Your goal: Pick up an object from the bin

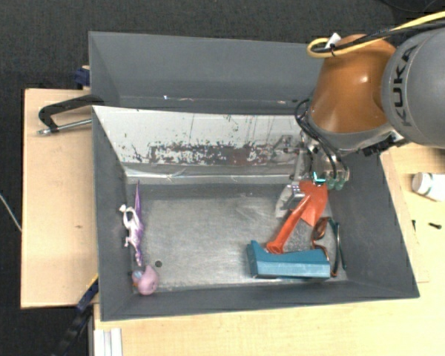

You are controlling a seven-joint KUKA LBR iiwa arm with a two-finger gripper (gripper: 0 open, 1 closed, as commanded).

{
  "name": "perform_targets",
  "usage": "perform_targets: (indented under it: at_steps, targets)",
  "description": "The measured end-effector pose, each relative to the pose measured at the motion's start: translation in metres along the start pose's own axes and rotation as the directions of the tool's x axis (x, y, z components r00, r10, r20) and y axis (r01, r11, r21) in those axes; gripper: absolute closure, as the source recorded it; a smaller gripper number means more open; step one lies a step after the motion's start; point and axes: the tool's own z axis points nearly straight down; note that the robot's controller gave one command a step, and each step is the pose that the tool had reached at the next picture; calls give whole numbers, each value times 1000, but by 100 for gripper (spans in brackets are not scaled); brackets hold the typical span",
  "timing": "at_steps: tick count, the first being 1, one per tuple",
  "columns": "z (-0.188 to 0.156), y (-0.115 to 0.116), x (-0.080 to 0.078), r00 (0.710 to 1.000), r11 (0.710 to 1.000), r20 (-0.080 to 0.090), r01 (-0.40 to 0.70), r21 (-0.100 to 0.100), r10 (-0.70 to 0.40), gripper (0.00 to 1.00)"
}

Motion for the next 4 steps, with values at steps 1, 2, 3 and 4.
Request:
perform_targets:
  at_steps: [1,2,3,4]
  targets:
    - [-4,0,-2,1000,1000,8,0,0,0,0]
    - [23,-31,4,976,977,14,215,1,-215,0]
    - [70,-55,22,856,856,6,517,7,-517,0]
    - [82,-102,6,994,993,10,113,-21,-113,100]
